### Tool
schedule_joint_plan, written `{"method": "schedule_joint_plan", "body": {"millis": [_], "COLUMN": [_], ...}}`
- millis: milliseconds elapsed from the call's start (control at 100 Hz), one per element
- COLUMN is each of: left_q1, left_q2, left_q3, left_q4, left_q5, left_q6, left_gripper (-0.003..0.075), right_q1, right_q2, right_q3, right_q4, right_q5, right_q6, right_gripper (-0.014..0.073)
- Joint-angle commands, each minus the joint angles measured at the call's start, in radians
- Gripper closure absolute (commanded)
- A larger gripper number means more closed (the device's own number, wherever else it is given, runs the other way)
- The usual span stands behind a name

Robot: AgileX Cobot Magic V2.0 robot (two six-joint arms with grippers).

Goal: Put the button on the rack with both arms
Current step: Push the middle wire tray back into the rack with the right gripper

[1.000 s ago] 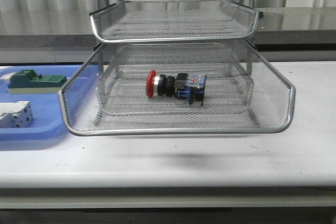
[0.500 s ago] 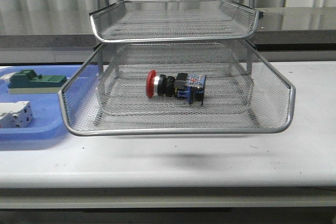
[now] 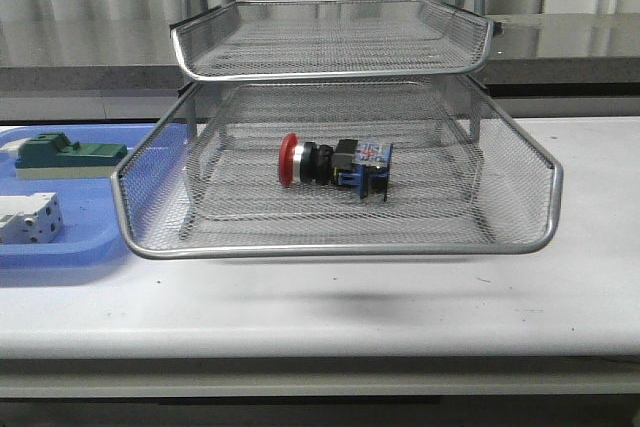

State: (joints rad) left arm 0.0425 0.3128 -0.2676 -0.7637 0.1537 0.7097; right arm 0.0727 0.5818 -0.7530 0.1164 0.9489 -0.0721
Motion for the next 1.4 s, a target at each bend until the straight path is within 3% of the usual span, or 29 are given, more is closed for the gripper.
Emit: {"method": "schedule_joint_plan", "body": {"millis": [0,310,450,680,950,1390], "left_q1": [0.002,0.002,0.002,0.002,0.002,0.002], "left_q2": [0.005,0.005,0.005,0.005,0.005,0.005], "left_q3": [-0.03,-0.03,-0.03,-0.03,-0.03,-0.024], "left_q4": [-0.019,-0.019,-0.019,-0.019,-0.019,-0.019], "left_q5": [-0.061,-0.061,-0.061,-0.061,-0.061,-0.059], "left_q6": [-0.011,-0.011,-0.011,-0.011,-0.011,-0.011], "left_gripper": [0.074,0.074,0.074,0.074,0.074,0.074], "right_q1": [-0.005,0.005,0.067,0.26,0.459,0.586], "right_q2": [0.08,0.38,0.485,0.615,0.728,0.854], "right_q3": [-0.032,-0.035,-0.037,-0.078,-0.085,-0.085], "right_q4": [0.098,0.538,0.642,0.628,0.505,0.394], "right_q5": [-0.073,-0.107,-0.107,-0.162,-0.276,-0.425], "right_q6": [-0.113,-0.582,-0.763,-0.877,-0.883,-0.883], "right_gripper": [0.0664,0.0663,0.0663,0.0662,0.0662,0.0662]}}
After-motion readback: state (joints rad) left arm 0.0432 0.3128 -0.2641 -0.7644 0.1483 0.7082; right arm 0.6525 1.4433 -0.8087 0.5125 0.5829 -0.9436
